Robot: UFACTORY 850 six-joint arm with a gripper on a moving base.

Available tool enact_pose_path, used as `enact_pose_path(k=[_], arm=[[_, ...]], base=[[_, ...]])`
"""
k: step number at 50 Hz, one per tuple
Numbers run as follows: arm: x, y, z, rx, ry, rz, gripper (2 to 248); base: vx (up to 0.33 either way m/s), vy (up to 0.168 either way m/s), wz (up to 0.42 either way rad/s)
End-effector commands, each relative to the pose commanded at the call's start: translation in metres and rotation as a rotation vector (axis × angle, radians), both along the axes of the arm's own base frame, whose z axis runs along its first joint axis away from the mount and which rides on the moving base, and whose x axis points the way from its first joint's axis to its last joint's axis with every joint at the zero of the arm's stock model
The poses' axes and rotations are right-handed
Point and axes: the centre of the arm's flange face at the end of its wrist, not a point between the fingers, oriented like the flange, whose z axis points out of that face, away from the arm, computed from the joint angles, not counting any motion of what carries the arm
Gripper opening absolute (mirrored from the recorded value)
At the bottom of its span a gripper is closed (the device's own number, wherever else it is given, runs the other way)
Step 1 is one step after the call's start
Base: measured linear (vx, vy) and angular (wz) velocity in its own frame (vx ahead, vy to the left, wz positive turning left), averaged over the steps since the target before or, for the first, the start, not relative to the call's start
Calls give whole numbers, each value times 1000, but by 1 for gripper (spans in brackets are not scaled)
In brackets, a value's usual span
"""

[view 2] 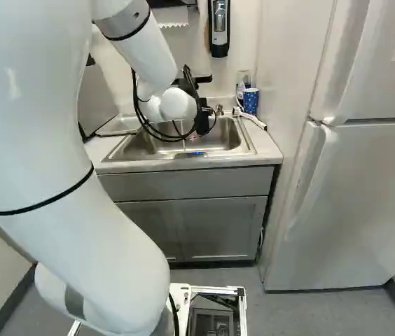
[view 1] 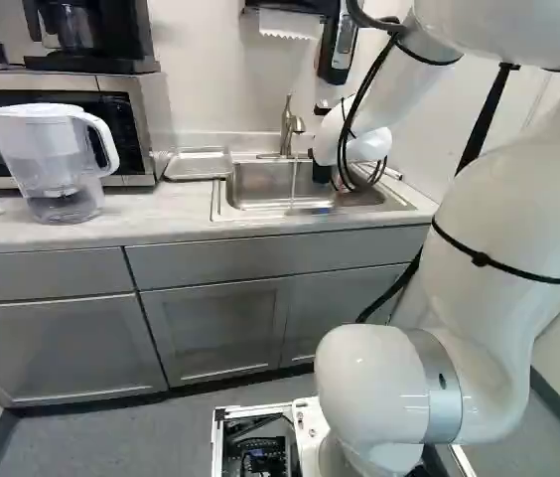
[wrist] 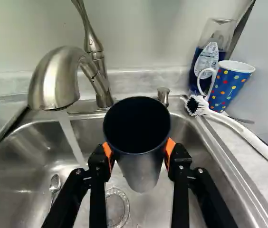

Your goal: Rinse the cup and place it in the tray

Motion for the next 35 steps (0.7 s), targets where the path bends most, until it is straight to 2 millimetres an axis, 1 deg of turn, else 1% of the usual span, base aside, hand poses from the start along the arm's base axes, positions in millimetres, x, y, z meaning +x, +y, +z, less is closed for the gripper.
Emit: enact_pose_path(k=[35], arm=[[0, 25, 0, 4, 0, 45, 122]], base=[[0, 0, 0]])
